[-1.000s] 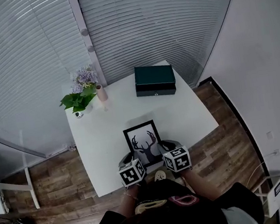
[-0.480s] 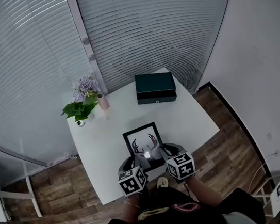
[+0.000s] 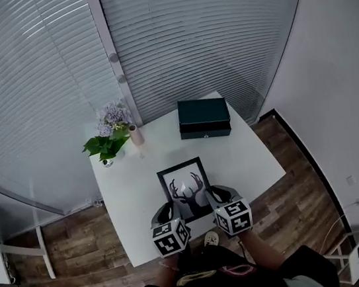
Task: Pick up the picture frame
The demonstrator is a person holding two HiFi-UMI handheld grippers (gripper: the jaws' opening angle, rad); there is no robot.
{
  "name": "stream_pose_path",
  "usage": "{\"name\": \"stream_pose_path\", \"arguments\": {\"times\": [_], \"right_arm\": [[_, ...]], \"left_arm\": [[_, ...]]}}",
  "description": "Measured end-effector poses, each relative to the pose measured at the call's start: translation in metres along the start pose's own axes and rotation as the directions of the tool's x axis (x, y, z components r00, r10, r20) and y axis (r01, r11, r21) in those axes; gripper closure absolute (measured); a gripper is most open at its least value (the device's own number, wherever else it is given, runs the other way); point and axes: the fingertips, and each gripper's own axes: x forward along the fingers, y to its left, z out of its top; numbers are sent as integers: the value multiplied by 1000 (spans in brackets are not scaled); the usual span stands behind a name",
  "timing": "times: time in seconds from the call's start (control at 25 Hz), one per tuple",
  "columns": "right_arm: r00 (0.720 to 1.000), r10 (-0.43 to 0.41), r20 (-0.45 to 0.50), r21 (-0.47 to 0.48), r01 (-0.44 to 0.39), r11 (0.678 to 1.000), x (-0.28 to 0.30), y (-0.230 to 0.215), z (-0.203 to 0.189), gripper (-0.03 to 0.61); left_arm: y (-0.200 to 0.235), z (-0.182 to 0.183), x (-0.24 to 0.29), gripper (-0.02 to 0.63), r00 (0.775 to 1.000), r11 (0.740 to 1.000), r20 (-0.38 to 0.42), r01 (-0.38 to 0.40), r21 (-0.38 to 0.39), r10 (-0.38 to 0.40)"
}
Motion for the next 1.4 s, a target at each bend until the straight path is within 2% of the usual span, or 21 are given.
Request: {"name": "stream_pose_path", "arguments": {"times": [0.84,1.4], "right_arm": [[990,16,143,-79,-4,997,-5,-17,73,502],[970,24,240,-114,4,994,-22,-15,108,502]], "left_arm": [[-25,66,0,532,986,999,169,5,37,-11],[-37,99,-16,532,962,997,273,6,75,-27]]}}
